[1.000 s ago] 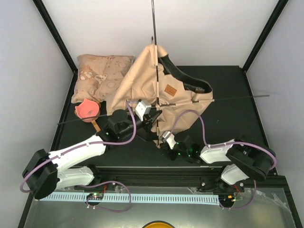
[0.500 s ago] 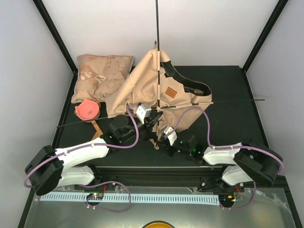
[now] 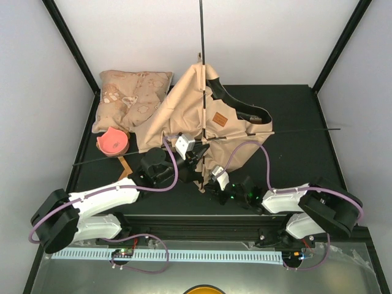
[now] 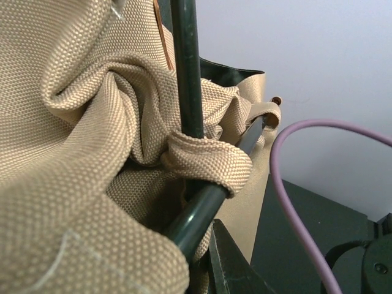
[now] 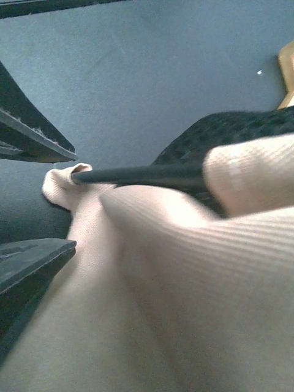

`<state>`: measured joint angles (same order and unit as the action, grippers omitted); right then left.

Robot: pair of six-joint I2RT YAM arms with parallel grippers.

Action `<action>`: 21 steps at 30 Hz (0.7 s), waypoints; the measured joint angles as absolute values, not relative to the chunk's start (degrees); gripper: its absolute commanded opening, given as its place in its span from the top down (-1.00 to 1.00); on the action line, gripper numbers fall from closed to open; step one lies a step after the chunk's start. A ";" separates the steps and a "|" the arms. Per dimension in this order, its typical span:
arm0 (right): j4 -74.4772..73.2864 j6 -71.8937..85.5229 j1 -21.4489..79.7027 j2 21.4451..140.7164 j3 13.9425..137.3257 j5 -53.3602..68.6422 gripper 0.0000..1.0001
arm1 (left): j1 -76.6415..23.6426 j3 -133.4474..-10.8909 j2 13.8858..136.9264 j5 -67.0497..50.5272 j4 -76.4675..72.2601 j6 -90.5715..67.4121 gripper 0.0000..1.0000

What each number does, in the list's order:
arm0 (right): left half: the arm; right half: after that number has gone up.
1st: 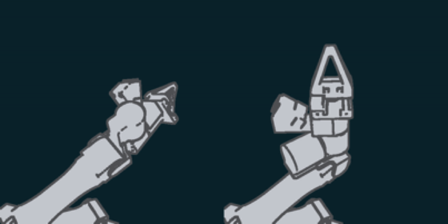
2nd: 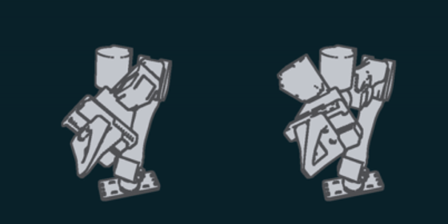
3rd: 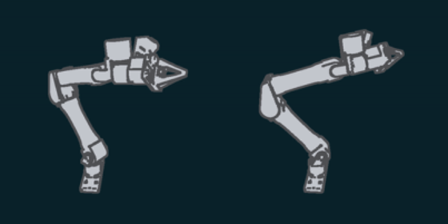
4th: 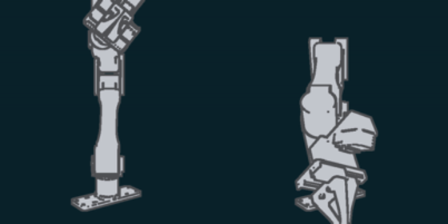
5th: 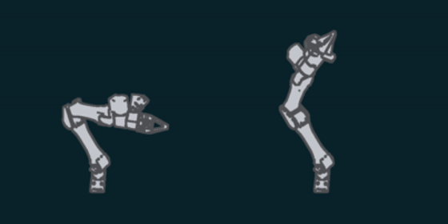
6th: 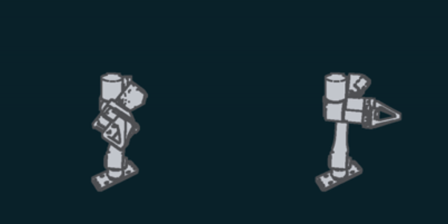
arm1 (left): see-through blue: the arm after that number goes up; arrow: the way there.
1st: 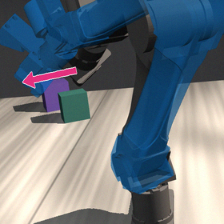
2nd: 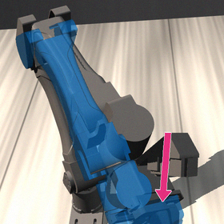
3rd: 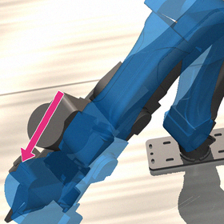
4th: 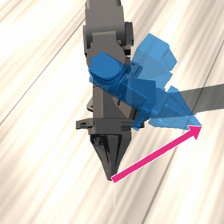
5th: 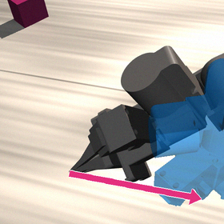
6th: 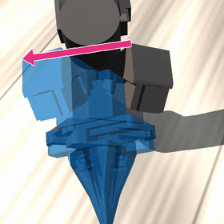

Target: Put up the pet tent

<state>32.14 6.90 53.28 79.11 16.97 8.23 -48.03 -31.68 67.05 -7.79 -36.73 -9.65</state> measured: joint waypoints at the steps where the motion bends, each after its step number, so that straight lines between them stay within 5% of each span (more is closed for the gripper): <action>1: 32.42 7.42 53.30 79.85 16.67 8.23 0.25 | -48.03 -31.68 66.98 -7.79 -36.60 -9.65 0.97; 21: 42.09 11.92 55.48 91.35 16.23 8.25 0.64 | -48.07 -32.25 65.89 -6.37 -33.82 -9.74 0.97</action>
